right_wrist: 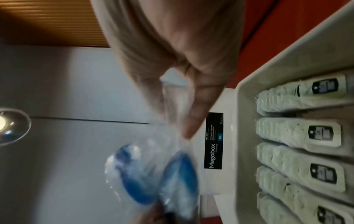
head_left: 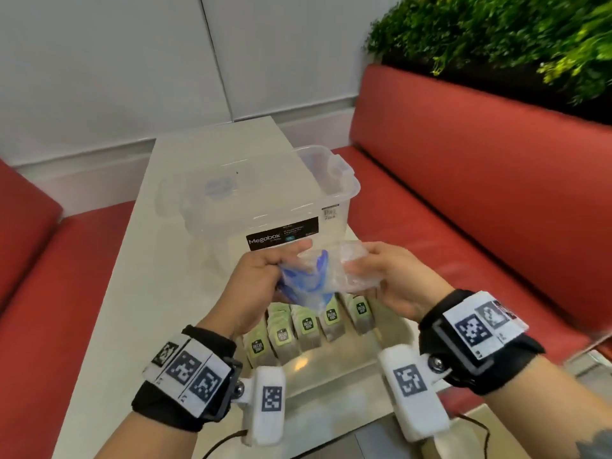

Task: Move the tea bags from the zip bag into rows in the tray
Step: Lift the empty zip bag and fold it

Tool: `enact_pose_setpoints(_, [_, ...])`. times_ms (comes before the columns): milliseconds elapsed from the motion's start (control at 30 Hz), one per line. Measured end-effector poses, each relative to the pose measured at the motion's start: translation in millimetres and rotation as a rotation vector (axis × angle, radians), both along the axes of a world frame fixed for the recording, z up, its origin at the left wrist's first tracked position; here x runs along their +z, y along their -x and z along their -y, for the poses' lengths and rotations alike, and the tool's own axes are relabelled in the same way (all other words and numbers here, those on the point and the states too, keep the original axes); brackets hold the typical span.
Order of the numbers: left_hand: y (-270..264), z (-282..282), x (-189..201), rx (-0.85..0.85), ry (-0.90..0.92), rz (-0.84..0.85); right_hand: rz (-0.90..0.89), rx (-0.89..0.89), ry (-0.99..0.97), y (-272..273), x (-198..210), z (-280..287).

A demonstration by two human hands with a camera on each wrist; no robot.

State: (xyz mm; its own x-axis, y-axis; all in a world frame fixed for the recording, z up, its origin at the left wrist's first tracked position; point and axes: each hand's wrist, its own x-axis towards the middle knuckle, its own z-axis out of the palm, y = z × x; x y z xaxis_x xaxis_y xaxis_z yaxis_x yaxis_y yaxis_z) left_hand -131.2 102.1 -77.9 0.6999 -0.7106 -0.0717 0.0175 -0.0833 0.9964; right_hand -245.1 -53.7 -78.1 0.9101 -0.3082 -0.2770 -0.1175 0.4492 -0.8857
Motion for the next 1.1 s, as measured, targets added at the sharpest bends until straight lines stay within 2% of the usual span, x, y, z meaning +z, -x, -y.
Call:
enact_pose_setpoints(67, [6, 2, 2, -0.084, -0.146, 0.109, 0.014, -0.244, 0.285, 2, -8, -9])
enact_pose_setpoints(133, [14, 9, 4, -0.122, -0.253, 0.209, 0.013, -0.482, 0.704, 6, -13, -19])
enact_pose_setpoints(200, [21, 19, 6, -0.113, -0.352, 0.309, 0.070, -0.577, 1.071, 14, -10, -40])
enact_pose_setpoints(267, [24, 27, 6, -0.088, -0.369, 0.348, 0.166, -0.503, 1.270, 28, -9, -61])
enact_pose_setpoints(333, [27, 30, 5, -0.122, -0.322, 0.327, 0.198, -0.333, 1.448, 44, -15, -72])
enact_pose_setpoints(400, [37, 33, 4, -0.157, -0.238, 0.127, 0.196, -0.181, 1.706, 60, -28, -71])
enact_pose_setpoints(467, [54, 35, 3, -0.249, -0.208, -0.020, 0.137, -0.130, 1.860, 79, -32, -60])
enact_pose_setpoints(567, [80, 37, -1, -0.469, -0.095, -0.260, 0.012, -0.044, 1.879, 116, -27, -35])
enact_pose_setpoints(633, [97, 37, -10, -0.594, -0.078, -0.403, -0.077, -0.048, 1.752, 143, -23, -26])
enact_pose_setpoints(667, [106, 36, -18, -0.640, -0.092, -0.425, -0.127, -0.107, 1.656, 156, -23, -23])
enact_pose_setpoints(767, [137, 31, -53, -0.769, -0.218, -0.302, -0.354, -0.334, 1.451, 197, -39, -9])
enact_pose_setpoints(933, [172, 4, -147, -1.177, -0.496, 0.116, -0.555, -0.467, 1.324, 248, -98, 11])
enact_pose_setpoints(1000, [174, -10, -190, -1.264, -0.601, 0.126, -0.621, -0.470, 1.317, 260, -124, 12])
enact_pose_setpoints(1100, [169, -28, -246, -1.300, -0.731, 0.073, -0.706, -0.481, 1.235, 273, -154, 10])
